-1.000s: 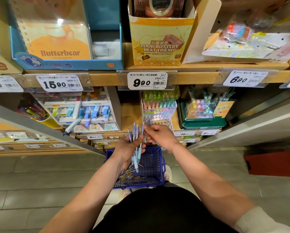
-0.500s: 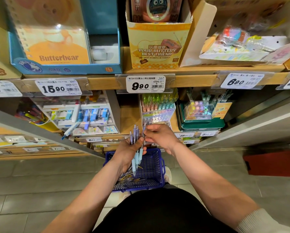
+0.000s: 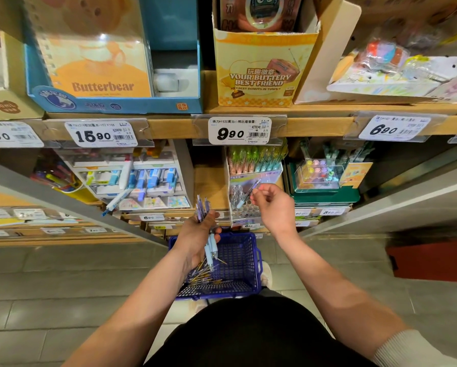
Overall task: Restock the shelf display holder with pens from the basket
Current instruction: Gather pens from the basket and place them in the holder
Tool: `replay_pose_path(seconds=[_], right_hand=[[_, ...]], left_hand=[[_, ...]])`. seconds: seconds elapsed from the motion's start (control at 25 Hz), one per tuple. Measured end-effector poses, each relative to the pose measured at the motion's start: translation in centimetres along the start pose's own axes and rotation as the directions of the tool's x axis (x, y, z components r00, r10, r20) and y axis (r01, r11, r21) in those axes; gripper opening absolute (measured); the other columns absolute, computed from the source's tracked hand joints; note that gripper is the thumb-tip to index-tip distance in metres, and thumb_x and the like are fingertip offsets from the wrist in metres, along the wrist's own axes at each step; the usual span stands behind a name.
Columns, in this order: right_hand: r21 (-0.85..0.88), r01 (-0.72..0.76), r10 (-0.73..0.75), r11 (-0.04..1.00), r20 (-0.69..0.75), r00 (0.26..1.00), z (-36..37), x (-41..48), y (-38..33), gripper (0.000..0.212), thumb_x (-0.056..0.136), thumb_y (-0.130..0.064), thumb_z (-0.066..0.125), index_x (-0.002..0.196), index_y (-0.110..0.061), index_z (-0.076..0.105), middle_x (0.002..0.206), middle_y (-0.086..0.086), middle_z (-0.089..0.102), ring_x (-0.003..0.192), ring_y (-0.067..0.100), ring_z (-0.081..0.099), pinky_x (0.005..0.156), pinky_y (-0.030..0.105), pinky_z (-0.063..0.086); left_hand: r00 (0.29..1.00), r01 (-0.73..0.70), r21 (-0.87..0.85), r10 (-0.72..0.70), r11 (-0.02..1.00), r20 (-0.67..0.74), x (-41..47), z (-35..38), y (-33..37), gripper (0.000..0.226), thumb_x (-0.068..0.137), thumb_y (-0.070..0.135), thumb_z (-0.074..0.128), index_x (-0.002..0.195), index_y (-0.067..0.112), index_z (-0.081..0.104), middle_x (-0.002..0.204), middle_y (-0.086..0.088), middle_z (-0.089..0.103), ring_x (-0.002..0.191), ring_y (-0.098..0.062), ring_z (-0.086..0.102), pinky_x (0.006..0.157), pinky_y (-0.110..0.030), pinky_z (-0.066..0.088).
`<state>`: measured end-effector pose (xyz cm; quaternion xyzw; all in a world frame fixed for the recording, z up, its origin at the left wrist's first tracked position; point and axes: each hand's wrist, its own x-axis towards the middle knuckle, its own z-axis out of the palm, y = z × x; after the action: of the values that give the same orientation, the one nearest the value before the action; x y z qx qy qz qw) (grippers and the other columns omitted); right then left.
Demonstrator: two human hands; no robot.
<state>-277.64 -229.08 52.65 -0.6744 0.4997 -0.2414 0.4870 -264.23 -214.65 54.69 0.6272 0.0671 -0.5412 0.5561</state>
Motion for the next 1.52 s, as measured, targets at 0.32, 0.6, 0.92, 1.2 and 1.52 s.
replay_pose_path(seconds=[0.32,0.6,0.92,1.2,1.52], right_hand=[[-0.215,0.191,-0.174,0.958,0.095,0.980,1.9,-0.1,0.9,0.012,0.098,-0.019,0.064,0.107,-0.013,0.070,0.090,-0.005,0.074,0.081,0.005,0.069,0.077,0.018,0.056],[-0.398,0.282,-0.208,0.873,0.218,0.953,2.0,0.0,2.2,0.016,0.100,-0.019,0.062,0.108,-0.008,0.071,0.090,0.004,0.074,0.076,0.018,0.069,0.075,0.036,0.059],[-0.511,0.269,-0.140,0.816,0.278,0.950,3.1,0.3,2.2,0.014,0.101,-0.019,0.059,0.098,-0.012,0.071,0.080,0.005,0.071,0.065,0.019,0.066,0.067,0.040,0.059],[-0.134,-0.133,0.166,0.982,0.279,0.946,1.9,-0.9,0.8,0.028,0.096,-0.043,0.064,0.086,-0.018,0.073,0.073,-0.009,0.074,0.064,0.004,0.067,0.062,0.017,0.051],[0.331,-0.392,0.262,0.858,0.375,0.889,0.1,-0.8,-0.4,0.010,0.088,-0.021,0.076,0.096,-0.013,0.076,0.081,0.000,0.078,0.073,0.009,0.072,0.067,0.019,0.058]], left_hand=[[0.996,0.087,0.002,-0.087,0.996,-0.001,0.0,-0.6,0.0,0.027,0.101,0.004,0.057,0.126,-0.005,0.061,0.089,-0.011,0.061,0.070,-0.019,0.060,0.061,-0.028,0.053],[0.995,0.098,-0.006,-0.098,0.995,-0.001,-0.3,-0.7,-0.1,0.022,0.100,0.006,0.060,0.119,-0.005,0.065,0.091,-0.017,0.063,0.068,-0.020,0.063,0.056,-0.024,0.057],[1.000,0.027,-0.060,-0.026,0.998,0.009,-0.6,-0.6,0.1,0.034,0.096,0.004,0.064,0.124,-0.015,0.059,0.099,-0.020,0.069,0.080,-0.024,0.073,0.069,-0.028,0.063],[0.997,0.024,-0.028,-0.022,0.999,0.075,-0.7,0.1,0.0,0.027,0.094,0.001,0.066,0.118,-0.012,0.063,0.100,-0.021,0.072,0.077,-0.022,0.076,0.066,-0.025,0.061],[0.992,0.000,0.152,-0.019,0.988,0.126,-0.6,1.3,-0.6,0.022,0.102,0.020,0.059,0.112,0.004,0.069,0.098,-0.013,0.074,0.087,-0.024,0.072,0.071,-0.031,0.060]])
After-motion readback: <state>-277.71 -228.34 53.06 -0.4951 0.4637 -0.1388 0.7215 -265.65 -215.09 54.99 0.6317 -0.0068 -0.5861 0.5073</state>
